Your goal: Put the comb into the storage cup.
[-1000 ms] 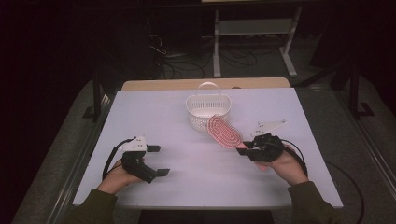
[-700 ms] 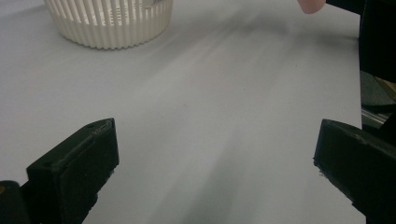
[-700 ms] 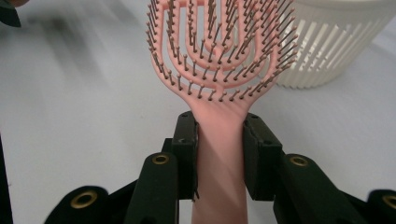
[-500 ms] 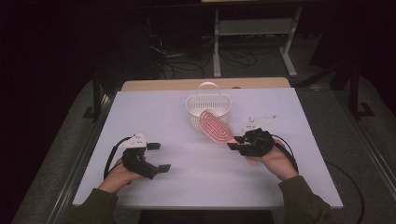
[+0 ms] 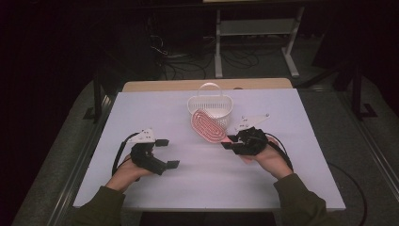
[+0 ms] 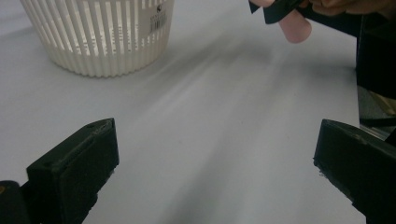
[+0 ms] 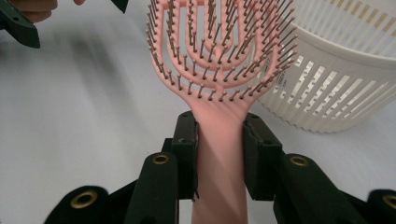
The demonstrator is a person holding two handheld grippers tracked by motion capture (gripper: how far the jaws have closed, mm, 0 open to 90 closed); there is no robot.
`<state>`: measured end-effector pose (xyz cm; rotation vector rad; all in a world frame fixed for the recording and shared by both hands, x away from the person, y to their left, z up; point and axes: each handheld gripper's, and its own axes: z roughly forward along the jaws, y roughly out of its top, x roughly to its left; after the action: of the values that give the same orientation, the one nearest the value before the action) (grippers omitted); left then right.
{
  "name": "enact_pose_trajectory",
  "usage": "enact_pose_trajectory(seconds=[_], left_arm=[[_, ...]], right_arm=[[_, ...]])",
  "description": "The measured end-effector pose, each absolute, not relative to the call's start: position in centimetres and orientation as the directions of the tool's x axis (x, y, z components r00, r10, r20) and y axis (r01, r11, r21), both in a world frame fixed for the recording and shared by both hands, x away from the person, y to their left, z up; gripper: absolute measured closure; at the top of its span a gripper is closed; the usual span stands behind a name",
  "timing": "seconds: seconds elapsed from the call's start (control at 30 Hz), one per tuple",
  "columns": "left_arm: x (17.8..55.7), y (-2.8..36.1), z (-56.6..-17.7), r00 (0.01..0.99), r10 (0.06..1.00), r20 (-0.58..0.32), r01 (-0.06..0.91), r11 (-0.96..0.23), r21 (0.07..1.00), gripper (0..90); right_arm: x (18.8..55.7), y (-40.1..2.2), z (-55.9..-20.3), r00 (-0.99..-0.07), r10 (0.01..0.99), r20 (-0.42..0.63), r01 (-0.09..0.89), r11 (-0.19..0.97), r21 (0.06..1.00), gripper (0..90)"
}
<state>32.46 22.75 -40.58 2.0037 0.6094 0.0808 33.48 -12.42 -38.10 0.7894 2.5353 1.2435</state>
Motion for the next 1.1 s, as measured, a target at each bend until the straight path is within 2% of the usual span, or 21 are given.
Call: enact_pose_trajectory(seconds=[0.63, 1.1], left_arm=[[34.3, 19.9, -38.4, 0.892, 0.404, -0.202, 0.348, -0.331, 0.877, 0.2], [35.6, 19.3, -37.9, 0.886, 0.402, -0.232, 0.359, -0.276, 0.892, 0.1]], right_arm=[[33.7, -13.0, -38.2, -0.821, 0.568, 0.052, 0.379, 0.474, 0.795, 68.6], [33.4, -13.1, -38.5, -0.788, 0.606, 0.11, 0.425, 0.406, 0.809, 68.6]])
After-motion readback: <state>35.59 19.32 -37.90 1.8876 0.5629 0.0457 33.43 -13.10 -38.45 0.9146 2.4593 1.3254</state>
